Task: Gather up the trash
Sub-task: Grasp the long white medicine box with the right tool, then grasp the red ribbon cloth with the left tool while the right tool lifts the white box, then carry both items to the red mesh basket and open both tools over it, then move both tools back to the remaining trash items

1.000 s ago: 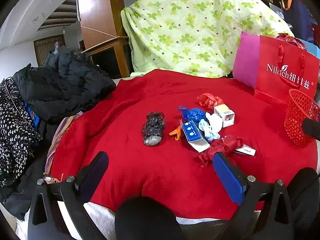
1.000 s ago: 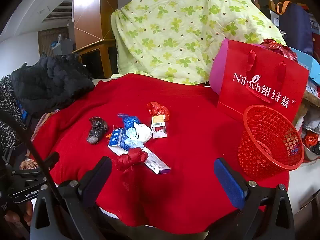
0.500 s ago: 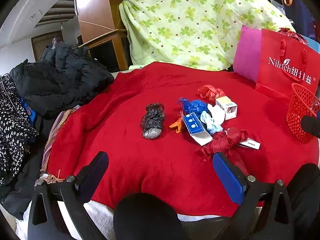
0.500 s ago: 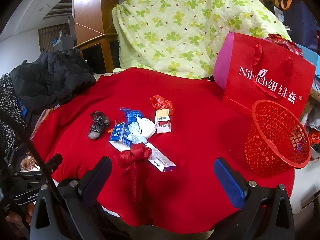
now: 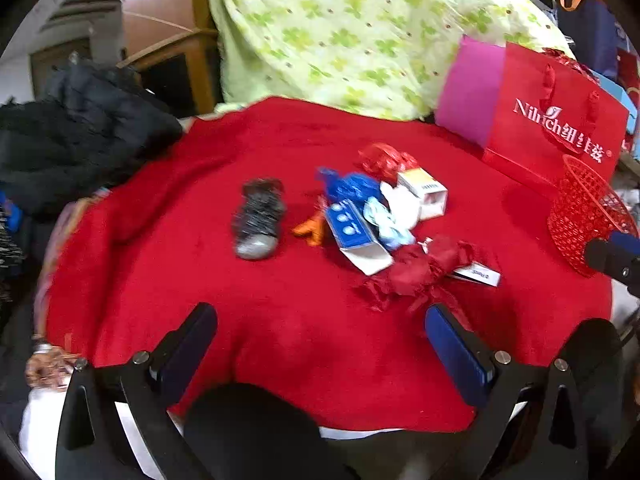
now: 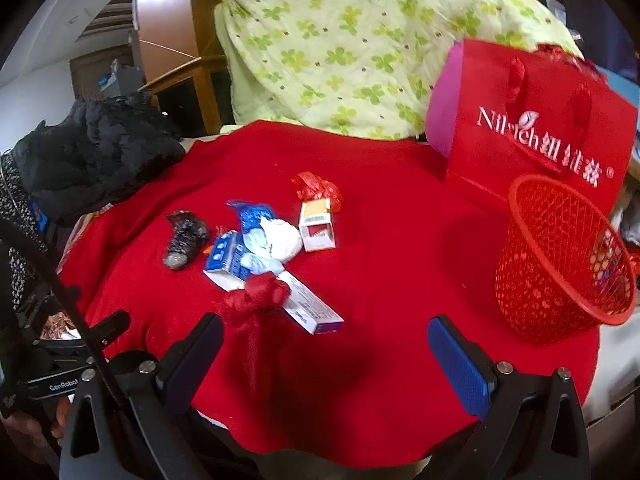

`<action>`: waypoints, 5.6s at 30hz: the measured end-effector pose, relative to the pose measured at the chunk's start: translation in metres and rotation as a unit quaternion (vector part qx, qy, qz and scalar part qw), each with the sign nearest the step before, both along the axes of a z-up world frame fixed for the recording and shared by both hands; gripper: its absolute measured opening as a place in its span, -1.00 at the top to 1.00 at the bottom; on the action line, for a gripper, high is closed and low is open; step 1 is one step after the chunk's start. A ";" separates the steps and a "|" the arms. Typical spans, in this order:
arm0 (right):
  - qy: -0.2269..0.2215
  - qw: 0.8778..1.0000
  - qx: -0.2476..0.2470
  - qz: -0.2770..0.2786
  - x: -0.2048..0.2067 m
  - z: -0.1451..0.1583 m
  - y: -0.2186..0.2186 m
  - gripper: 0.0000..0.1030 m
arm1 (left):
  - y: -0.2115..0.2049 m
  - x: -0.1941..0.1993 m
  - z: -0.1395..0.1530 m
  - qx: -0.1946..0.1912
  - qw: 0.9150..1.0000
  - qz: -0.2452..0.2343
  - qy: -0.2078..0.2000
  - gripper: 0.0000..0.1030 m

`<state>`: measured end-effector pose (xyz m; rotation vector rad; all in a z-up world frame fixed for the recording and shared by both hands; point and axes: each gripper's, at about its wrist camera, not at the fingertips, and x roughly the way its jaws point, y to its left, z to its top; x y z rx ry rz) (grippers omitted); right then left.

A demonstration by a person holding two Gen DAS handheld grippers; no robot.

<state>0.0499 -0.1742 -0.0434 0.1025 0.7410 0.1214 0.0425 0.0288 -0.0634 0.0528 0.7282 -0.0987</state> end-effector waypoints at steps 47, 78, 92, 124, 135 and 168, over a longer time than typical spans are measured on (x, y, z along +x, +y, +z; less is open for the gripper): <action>0.094 0.981 0.144 0.087 0.050 -0.097 -0.075 0.01 | -0.097 0.107 -0.077 -0.005 0.978 -0.184 0.096 -0.64; 0.020 0.974 0.213 0.073 0.032 -0.052 -0.106 0.33 | -0.088 0.091 -0.015 -0.105 0.971 -0.197 0.086 0.38; -0.089 0.971 0.222 -0.022 -0.011 0.009 -0.200 0.48 | -0.148 0.101 0.060 -0.069 0.976 -0.206 -0.019 0.38; -0.170 0.966 0.191 -0.026 -0.062 0.020 -0.194 -0.59 | -0.145 0.077 0.075 -0.021 0.974 -0.222 -0.041 0.37; -0.210 0.948 0.195 -0.139 -0.123 0.021 -0.285 -0.59 | -0.289 0.074 0.103 -0.033 0.940 -0.339 -0.032 0.24; -0.057 0.984 0.151 0.077 0.011 -0.013 -0.093 -0.59 | 0.039 0.092 -0.001 -0.003 1.000 0.002 0.017 -0.43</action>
